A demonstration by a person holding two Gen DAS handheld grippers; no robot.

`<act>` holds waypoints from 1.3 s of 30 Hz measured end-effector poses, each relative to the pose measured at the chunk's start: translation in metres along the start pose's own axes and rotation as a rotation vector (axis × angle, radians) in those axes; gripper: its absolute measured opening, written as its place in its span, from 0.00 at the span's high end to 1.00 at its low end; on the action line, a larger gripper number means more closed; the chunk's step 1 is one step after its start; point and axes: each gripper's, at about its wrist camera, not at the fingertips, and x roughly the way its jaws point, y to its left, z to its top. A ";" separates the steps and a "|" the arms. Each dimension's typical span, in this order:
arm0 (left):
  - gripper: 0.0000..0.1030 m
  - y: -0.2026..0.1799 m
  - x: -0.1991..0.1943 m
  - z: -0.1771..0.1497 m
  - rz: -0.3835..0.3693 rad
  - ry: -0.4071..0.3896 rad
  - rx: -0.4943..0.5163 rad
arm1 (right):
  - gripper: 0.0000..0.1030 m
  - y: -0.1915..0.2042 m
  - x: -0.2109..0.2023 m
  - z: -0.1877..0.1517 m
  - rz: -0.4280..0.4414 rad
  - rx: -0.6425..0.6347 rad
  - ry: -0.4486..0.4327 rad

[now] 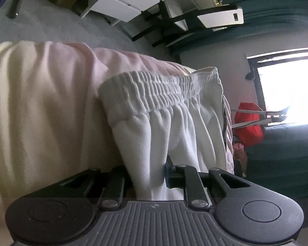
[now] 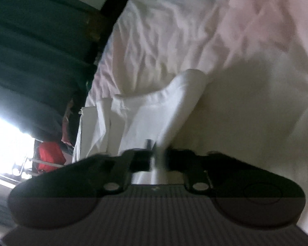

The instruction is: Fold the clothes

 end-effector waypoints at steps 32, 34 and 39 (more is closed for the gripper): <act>0.92 -0.272 0.279 0.062 0.141 -0.089 0.483 | 0.94 0.291 0.245 -0.006 -0.135 -0.644 -0.278; 0.90 -0.276 0.298 0.059 0.170 -0.089 0.523 | 0.94 0.286 0.265 -0.014 -0.161 -0.667 -0.280; 0.86 -0.269 0.304 0.057 0.165 -0.077 0.553 | 0.89 0.270 0.287 -0.025 -0.161 -0.663 -0.300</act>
